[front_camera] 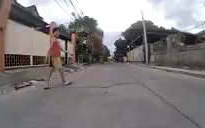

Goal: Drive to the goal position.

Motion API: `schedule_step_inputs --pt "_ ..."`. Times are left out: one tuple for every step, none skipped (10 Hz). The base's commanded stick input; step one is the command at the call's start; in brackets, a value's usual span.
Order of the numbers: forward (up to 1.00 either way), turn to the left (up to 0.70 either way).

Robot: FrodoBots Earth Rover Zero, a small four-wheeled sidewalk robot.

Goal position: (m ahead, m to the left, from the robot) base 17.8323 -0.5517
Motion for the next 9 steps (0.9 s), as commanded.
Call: schedule_step_inputs --pt "1.00 0.06" --pt "1.00 0.06" --pt "1.00 0.06" --pt "1.00 0.06" --pt "1.00 0.06" --pt "1.00 0.06" --pt "1.00 0.06" --pt "1.00 0.06" --pt "1.00 0.06"
